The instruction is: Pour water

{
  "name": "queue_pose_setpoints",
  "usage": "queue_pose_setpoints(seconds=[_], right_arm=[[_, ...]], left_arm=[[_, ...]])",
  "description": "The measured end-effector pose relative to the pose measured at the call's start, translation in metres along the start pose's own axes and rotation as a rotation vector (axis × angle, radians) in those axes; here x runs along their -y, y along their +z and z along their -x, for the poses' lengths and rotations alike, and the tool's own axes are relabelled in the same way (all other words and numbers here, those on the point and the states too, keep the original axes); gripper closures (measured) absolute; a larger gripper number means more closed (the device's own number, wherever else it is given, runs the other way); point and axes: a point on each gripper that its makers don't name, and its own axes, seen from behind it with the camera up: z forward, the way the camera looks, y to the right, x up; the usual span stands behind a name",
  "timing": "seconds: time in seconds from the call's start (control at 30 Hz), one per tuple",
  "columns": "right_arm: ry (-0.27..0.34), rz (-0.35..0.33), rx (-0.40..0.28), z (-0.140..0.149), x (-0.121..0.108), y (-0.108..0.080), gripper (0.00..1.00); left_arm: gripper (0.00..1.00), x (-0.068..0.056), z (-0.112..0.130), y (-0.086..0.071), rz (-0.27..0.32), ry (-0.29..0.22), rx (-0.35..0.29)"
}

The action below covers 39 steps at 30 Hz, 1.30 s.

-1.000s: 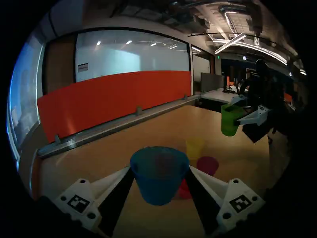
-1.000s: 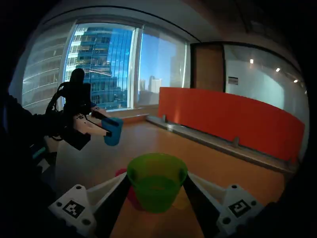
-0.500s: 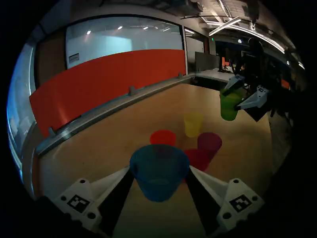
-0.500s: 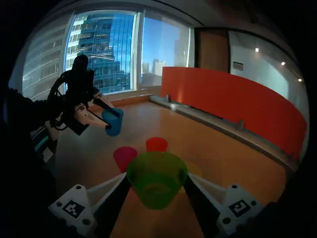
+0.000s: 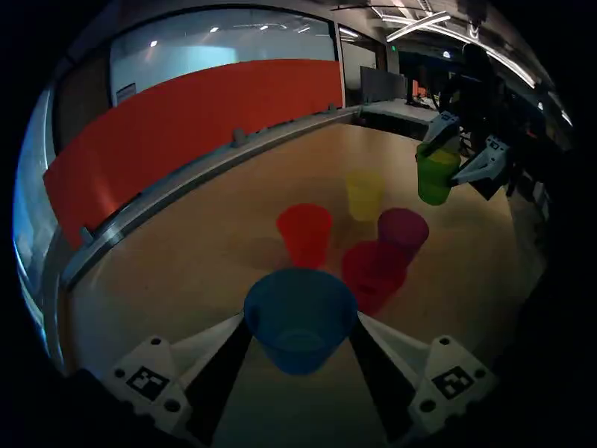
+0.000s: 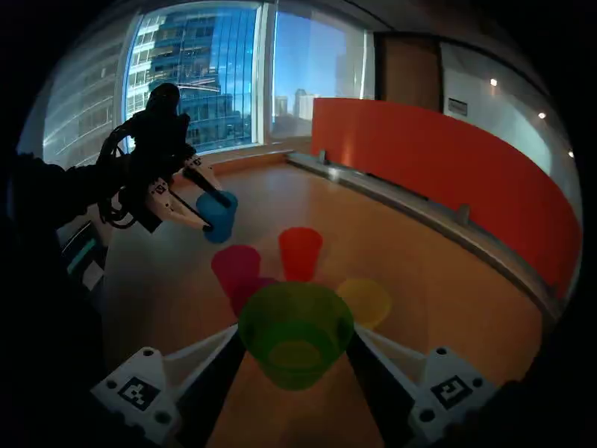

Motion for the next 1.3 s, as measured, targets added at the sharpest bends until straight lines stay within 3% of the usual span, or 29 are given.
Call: queue_pose_setpoints(seconds=[0.3, 0.7, 1.3], right_arm=[[0.011, -0.021, 0.04, 0.018, 0.001, 0.013, 0.1], [0.03, -0.029, 0.064, 0.029, -0.004, 0.025, 0.1], [0.036, -0.027, 0.073, 0.035, -0.001, 0.033, 0.1]], left_arm=[[0.14, -0.004, 0.018, 0.021, 0.025, 0.033, 0.061], [0.14, -0.006, 0.031, 0.041, 0.056, -0.005, 0.068], [0.14, -0.009, 0.039, 0.04, 0.085, -0.043, 0.051]])
